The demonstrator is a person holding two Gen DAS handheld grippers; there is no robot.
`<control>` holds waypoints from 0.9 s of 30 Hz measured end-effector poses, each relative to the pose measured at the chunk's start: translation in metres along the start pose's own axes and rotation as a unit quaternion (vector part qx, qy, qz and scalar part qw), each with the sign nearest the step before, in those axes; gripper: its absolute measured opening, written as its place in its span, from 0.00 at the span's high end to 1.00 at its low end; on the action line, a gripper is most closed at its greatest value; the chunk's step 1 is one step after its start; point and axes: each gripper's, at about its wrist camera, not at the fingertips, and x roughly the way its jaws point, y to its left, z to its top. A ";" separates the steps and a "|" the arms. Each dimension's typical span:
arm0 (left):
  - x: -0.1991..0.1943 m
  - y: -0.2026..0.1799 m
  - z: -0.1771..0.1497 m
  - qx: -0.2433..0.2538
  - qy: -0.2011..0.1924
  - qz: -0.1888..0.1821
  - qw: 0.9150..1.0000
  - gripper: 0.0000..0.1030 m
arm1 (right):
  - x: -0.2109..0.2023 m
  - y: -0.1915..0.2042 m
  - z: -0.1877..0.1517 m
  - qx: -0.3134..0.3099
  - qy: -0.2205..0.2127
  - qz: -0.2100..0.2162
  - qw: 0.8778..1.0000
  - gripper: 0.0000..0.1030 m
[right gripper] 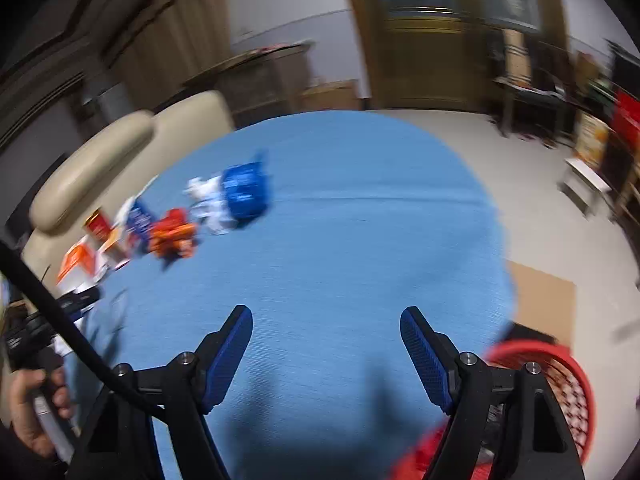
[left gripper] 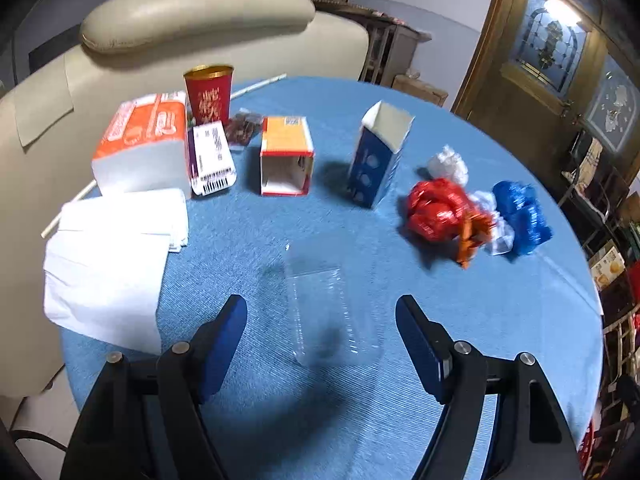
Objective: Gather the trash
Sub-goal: 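Grasp the clear plastic container with the left gripper, then grasp the orange-red bag with the right gripper while the left holds the container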
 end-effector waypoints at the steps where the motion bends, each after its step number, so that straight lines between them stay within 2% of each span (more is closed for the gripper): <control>1: 0.006 0.001 -0.001 0.000 0.007 0.000 1.000 0.25 | 0.007 0.014 0.004 -0.014 0.002 0.010 1.000 0.23; 4: 0.020 0.002 0.001 -0.001 0.018 0.004 1.000 0.25 | 0.032 0.054 0.019 -0.053 0.007 0.037 0.998 0.23; 9: 0.026 0.001 0.002 0.012 0.014 -0.009 1.000 0.26 | 0.076 0.105 0.048 -0.095 0.022 0.077 0.992 0.23; 11: 0.027 0.000 0.002 0.023 0.013 -0.010 1.000 0.44 | 0.094 0.126 0.057 -0.112 0.023 0.083 0.990 0.23; 13: 0.031 0.002 0.003 0.026 0.024 -0.014 0.999 0.56 | 0.111 0.143 0.068 -0.127 0.030 0.091 0.987 0.23; 14: 0.034 0.003 0.002 0.026 0.032 -0.016 0.999 0.58 | 0.119 0.150 0.072 -0.132 0.035 0.095 0.986 0.23; 21: 0.032 0.004 -0.002 0.043 0.024 -0.031 0.998 0.59 | 0.180 0.187 0.084 -0.170 0.071 0.089 0.979 0.23; 27: 0.030 0.007 -0.002 0.041 0.028 -0.036 0.998 0.59 | 0.198 0.191 0.086 -0.171 0.086 0.087 0.978 0.23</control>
